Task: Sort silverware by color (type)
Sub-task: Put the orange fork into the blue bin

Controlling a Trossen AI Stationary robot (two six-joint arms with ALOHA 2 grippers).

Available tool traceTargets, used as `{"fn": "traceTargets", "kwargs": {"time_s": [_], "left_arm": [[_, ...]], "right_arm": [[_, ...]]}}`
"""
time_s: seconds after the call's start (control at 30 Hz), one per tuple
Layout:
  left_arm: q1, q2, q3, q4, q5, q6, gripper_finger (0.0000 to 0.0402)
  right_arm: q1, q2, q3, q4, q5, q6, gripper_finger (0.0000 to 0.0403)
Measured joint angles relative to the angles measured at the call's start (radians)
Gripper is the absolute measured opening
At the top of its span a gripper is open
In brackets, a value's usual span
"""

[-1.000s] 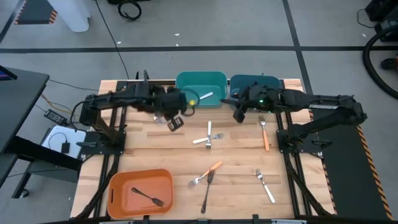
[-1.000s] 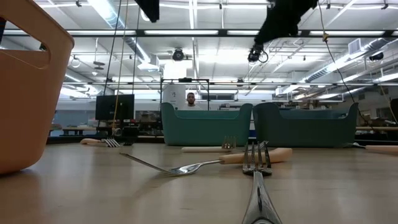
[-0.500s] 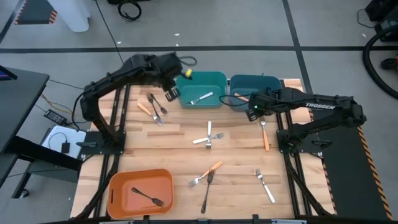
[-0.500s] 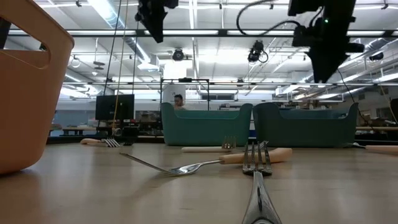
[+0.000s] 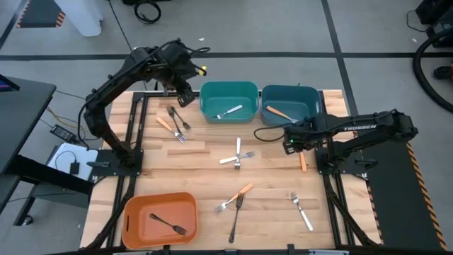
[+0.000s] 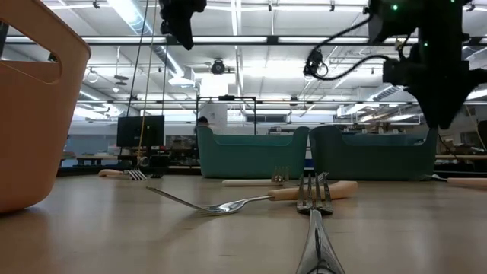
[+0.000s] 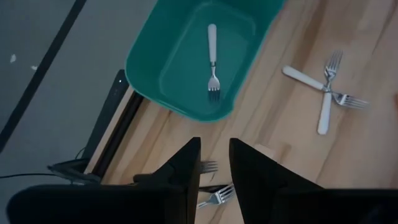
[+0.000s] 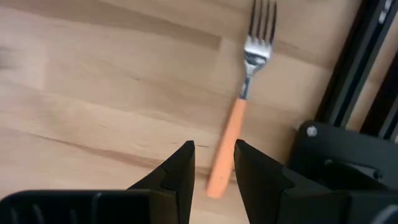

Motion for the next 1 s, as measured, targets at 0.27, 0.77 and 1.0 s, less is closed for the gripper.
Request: {"fn": "traceTargets", "kwargs": {"time_s": [0.27, 0.77, 1.0], "left_arm": [[0.034, -0.051, -0.176, 0.137, 0.090, 0.007, 0.0093], [0.035, -0.108, -0.445, 0.443, 0.108, 0.005, 0.0093], [0.042, -0.108, -0.447, 0.543, 0.109, -0.028, 0.0093]], "right_arm": [[-0.039, 0.000, -0.127, 0.121, 0.006, 0.060, 0.0119], [-0.217, 0.002, -0.229, 0.247, 0.061, -0.038, 0.0119], [-0.259, 0.033, -0.263, 0.289, 0.044, -0.068, 0.0119]]}}
